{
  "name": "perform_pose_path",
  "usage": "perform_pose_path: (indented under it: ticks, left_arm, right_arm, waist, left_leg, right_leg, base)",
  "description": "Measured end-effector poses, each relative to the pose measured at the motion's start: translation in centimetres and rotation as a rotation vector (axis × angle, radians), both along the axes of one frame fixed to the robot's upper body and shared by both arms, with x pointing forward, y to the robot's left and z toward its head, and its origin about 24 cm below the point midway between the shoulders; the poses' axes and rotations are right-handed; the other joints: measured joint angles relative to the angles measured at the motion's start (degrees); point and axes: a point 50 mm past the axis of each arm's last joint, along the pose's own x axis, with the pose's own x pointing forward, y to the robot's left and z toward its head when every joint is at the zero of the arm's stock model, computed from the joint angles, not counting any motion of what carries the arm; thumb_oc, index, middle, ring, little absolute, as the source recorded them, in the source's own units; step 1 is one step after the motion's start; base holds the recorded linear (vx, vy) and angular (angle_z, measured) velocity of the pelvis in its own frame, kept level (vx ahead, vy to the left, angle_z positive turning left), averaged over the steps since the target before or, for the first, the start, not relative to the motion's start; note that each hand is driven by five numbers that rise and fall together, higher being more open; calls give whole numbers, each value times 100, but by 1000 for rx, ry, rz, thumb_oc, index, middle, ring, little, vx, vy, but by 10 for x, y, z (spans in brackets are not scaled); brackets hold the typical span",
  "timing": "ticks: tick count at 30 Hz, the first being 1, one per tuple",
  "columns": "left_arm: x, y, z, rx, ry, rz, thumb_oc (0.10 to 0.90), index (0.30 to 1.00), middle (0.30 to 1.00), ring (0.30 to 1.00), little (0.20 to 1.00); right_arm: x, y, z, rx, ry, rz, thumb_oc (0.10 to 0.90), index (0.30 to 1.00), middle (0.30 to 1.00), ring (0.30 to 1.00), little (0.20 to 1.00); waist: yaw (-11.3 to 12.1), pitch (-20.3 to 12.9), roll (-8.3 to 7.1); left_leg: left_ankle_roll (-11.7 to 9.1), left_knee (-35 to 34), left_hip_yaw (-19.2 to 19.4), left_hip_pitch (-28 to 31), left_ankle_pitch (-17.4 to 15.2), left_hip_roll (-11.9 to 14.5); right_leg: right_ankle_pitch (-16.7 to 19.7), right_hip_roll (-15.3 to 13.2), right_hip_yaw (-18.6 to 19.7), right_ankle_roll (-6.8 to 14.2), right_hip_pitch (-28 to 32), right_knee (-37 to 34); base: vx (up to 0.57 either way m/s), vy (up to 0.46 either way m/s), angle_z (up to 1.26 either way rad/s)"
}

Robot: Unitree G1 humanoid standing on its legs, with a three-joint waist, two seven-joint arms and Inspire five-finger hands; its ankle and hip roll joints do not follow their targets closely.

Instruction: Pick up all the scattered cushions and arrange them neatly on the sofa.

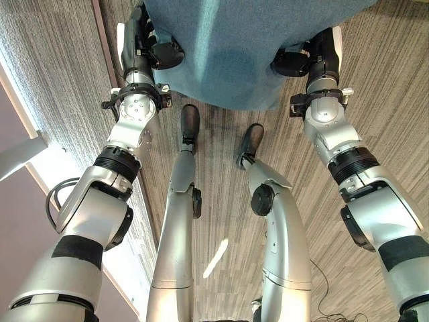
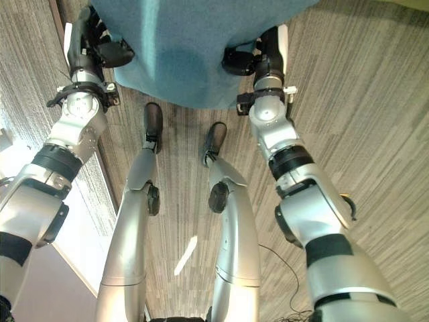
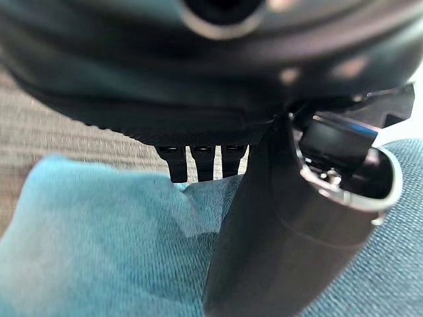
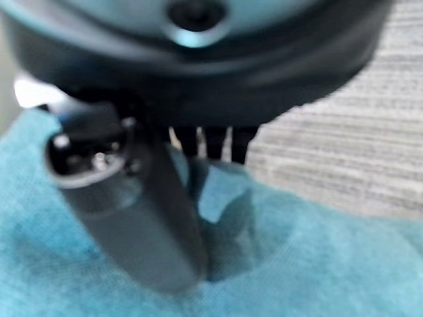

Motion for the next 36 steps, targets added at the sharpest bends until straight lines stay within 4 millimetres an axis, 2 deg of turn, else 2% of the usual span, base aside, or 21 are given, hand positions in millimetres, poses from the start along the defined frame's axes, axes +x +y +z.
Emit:
perform_pose_path:
  ticks: [4,9,13,17,19,20,22,25,29,32,33,34,36]
  left_arm:
    - [-2,8,-9,-68,14,-2,400,300,300,300,300]
    - [-7,18,-25,-113,28,-5,400,300,300,300,300]
    - [-13,22,-51,-169,64,-12,400,300,300,300,300]
    - [-29,26,-95,-189,127,-17,400,300,300,300,300]
    - [-41,21,-125,-197,167,-31,400,300,300,300,300]
    - [-43,19,-124,-202,154,-39,400,300,300,300,300]
    - [-48,16,-136,-230,174,-43,400,300,300,300,300]
    - [-58,13,-164,-255,243,-41,400,300,300,300,300]
    - [-78,14,-187,-250,273,-73,400,300,300,300,300]
    - [-94,16,-200,-275,294,-79,400,300,300,300,300]
    - [-105,17,-217,-284,343,-76,400,300,300,300,300]
    - [-110,18,-225,-286,364,-81,400,300,300,300,300]
    - [-116,17,-233,-279,389,-91,400,300,300,300,300]
  right_arm:
    - [-1,-4,1,10,-5,-8,400,300,300,300,300]
    - [-5,-7,-12,18,2,15,400,300,300,300,300]
    - [-10,-6,-38,34,40,48,400,300,300,300,300]
    - [-20,-5,-75,56,91,81,400,300,300,300,300]
    - [-31,-12,-103,58,123,81,400,300,300,300,300]
    - [-34,-14,-103,71,112,83,400,300,300,300,300]
    - [-40,-16,-114,88,118,76,400,300,300,300,300]
    - [-56,-15,-138,119,144,81,400,300,300,300,300]
    - [-81,-18,-167,178,159,89,400,300,300,300,300]
    - [-98,-20,-184,203,193,101,400,300,300,300,300]
    - [-109,-23,-201,191,249,100,400,300,300,300,300]
    - [-116,-26,-209,177,275,104,400,300,300,300,300]
    - [-123,-32,-214,156,290,98,400,300,300,300,300]
  waist:
    - [-4,0,0]
    - [-6,-5,1]
    - [-14,-3,-1]
    - [-63,-69,6]
    - [-70,-641,33]
    - [-47,-634,35]
    - [-67,-611,41]
    - [-61,-465,41]
    - [-66,-540,27]
    - [-67,-484,27]
    - [-84,-772,38]
    - [-76,-905,68]
    - [-83,-1000,144]
  left_leg:
    - [-18,-116,3,128,51,47]
    - [-37,-456,15,484,159,51]
    - [-34,-746,8,1053,212,56]
    - [-27,-1139,-3,1747,268,76]
    - [0,-1218,4,1655,267,74]
    - [-4,-1250,2,1703,278,74]
    - [-12,-1292,-3,1912,301,67]
    - [-12,-1505,-34,2703,299,66]
    - [14,-1670,-55,3514,278,68]
    - [3,-1892,-48,4414,251,81]
    - [17,-1968,-51,4690,101,87]
    - [-16,-2027,-52,4884,42,94]
    - [-16,-2085,-51,5165,2,125]
  right_leg:
    - [54,51,-7,-25,114,-93]
    - [61,59,-10,-30,376,-252]
    - [76,86,-14,-12,907,-461]
    - [97,132,-21,49,1552,-776]
    - [65,141,-12,149,1452,-837]
    - [86,142,-23,131,1497,-846]
    - [103,143,-34,124,1725,-887]
    - [82,146,-86,153,2520,-1078]
    - [23,134,-170,227,3326,-1200]
    - [-13,147,-190,252,4198,-1369]
    - [-140,154,-188,358,4478,-1499]
    - [-159,156,-215,349,4702,-1618]
    - [-163,175,-292,346,5059,-1776]
  base:
    - [-23,-1,-3]
    - [-27,-9,2]
    - [-51,-13,0]
    - [-27,-11,-1]
    - [-32,-44,-1]
    - [-20,-65,2]
    - [4,-44,2]
    - [-20,-53,2]
    - [-7,-30,4]
    - [77,-51,-1]
    - [106,-43,0]
    - [131,-36,0]
    - [160,-58,0]
